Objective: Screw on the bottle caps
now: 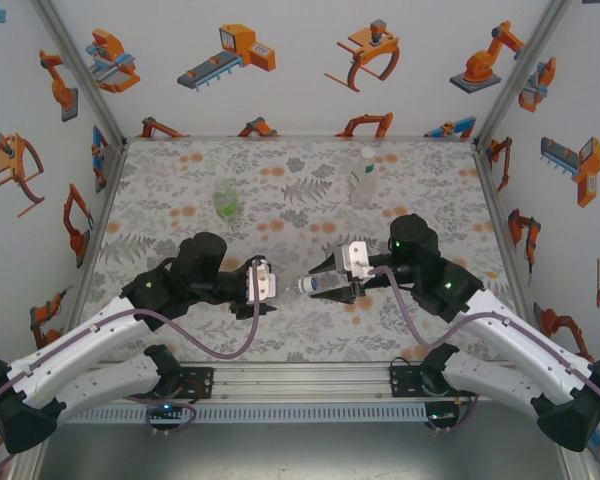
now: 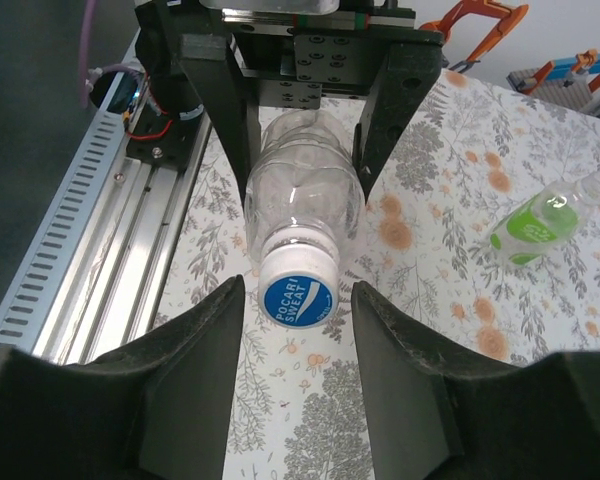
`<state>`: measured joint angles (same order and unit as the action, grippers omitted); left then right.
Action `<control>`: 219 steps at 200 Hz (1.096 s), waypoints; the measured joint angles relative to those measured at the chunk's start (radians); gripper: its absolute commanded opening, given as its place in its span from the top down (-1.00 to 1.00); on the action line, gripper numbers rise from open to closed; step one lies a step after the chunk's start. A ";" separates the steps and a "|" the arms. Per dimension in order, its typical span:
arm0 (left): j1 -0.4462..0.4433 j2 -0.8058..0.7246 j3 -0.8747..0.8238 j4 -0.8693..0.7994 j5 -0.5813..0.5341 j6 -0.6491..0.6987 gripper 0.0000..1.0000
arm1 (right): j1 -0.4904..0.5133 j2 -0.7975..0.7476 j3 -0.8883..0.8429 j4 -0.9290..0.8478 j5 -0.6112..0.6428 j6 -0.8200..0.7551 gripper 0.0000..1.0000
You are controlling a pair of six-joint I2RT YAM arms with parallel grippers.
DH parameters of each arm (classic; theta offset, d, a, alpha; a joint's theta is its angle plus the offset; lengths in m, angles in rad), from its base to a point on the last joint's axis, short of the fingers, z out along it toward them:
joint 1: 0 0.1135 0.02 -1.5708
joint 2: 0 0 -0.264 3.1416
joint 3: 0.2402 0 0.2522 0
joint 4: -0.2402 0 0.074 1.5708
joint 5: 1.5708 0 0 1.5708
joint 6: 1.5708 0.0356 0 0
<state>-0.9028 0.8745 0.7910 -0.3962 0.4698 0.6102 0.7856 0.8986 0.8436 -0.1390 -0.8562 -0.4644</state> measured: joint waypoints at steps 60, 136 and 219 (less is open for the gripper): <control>0.000 0.000 0.000 0.000 -0.001 0.000 1.00 | 0.000 -0.001 -0.021 0.043 0.001 0.025 0.38; 0.001 -0.008 0.000 -0.002 -0.039 0.000 1.00 | 0.000 0.009 -0.047 0.139 0.083 0.365 1.00; 0.008 -0.014 -0.001 0.027 -0.140 -0.002 1.00 | 0.002 0.014 -0.092 0.195 0.410 1.318 1.00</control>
<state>-0.8948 0.8604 0.7902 -0.3691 0.3302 0.6079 0.7876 0.9123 0.7521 0.0559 -0.4465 0.8539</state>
